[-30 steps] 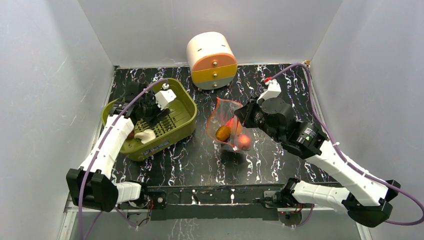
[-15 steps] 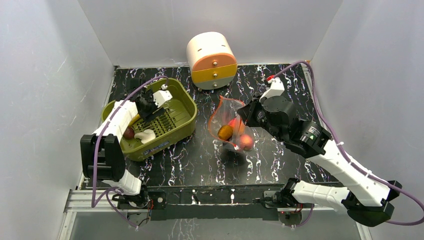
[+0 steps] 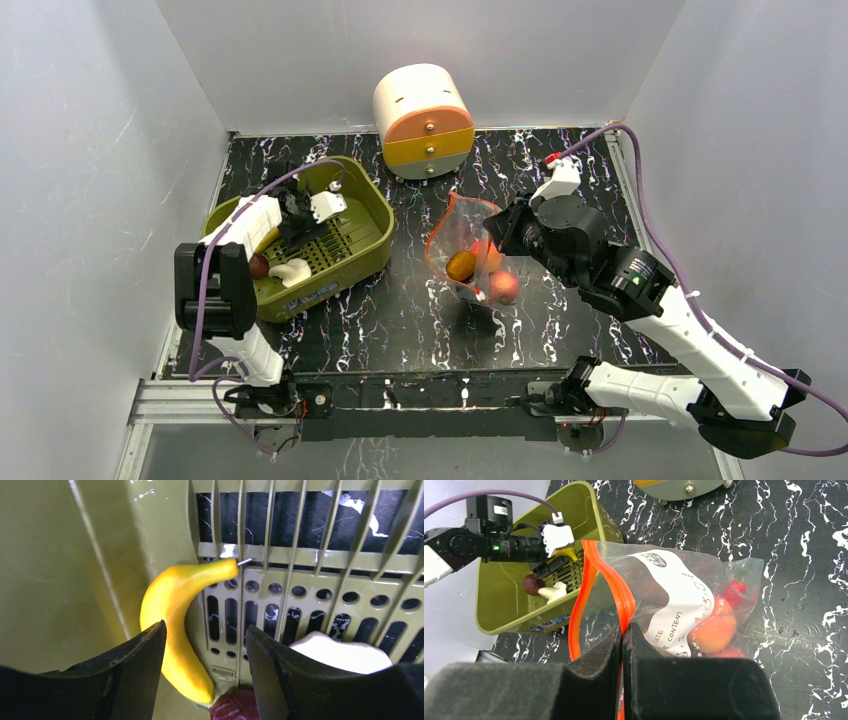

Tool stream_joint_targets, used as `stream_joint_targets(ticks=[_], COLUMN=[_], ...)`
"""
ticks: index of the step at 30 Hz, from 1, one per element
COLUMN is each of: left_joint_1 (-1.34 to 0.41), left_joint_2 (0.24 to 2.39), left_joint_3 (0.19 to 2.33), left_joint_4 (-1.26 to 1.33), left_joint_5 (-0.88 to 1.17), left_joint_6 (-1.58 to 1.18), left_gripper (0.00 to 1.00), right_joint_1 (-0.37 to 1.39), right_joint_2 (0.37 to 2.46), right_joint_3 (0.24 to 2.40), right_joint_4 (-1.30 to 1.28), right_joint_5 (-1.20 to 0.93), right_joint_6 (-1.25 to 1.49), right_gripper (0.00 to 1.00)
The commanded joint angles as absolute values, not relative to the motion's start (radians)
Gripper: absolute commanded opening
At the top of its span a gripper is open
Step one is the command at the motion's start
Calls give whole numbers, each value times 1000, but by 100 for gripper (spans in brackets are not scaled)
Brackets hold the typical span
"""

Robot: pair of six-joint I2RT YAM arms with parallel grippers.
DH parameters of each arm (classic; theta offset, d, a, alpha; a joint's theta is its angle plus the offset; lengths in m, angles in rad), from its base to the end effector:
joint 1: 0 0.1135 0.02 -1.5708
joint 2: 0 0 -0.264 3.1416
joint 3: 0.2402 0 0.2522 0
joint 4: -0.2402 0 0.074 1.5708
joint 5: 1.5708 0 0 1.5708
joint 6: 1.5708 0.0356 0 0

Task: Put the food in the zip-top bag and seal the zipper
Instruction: Pick up the fake fruit from the bin.

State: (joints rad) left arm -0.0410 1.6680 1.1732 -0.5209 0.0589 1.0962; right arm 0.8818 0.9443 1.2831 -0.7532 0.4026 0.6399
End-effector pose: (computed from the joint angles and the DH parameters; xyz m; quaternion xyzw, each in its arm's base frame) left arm 0.3470 -0.0163 0.2196 0.5244 0.8057 0.1134 0.2509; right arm 0.1214 0.1255 0.4224 0.0095 0.8277 0.2480 0.5033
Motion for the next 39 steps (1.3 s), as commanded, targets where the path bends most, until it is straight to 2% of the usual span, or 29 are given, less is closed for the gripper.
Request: stream_joint_targets(ticks=[1, 8, 12, 20, 25, 31, 39], left_joint_1=[-37, -39, -43, -50, -45, -17, 50], left_joint_2=[1718, 1741, 1752, 1635, 1569, 1542, 1572], left_joint_3=[1206, 1154, 1192, 1216, 1138, 1084, 1117], left_joint_4=[-481, -426, -466, -516, -516, -483, -526], left_joint_5=[83, 88, 86, 19, -23, -70, -50], left_joint_6=[1143, 1143, 1147, 1015, 946, 876, 862], left_gripper=[57, 56, 56, 59, 61, 62, 61], right_joint_1=[885, 885, 884, 884, 885, 884, 884], right_joint_2=[935, 941, 947, 935, 940, 933, 909], right_joint_3=[1312, 1306, 1299, 1278, 1275, 1273, 1268], right_joint_4=[-689, -666, -657, -646, -640, -639, -651], right_joint_5=[425, 416, 401, 395, 382, 367, 374], right_joint_6=[627, 627, 627, 637, 640, 639, 650], right_gripper=[0, 0, 0, 0, 0, 0, 0])
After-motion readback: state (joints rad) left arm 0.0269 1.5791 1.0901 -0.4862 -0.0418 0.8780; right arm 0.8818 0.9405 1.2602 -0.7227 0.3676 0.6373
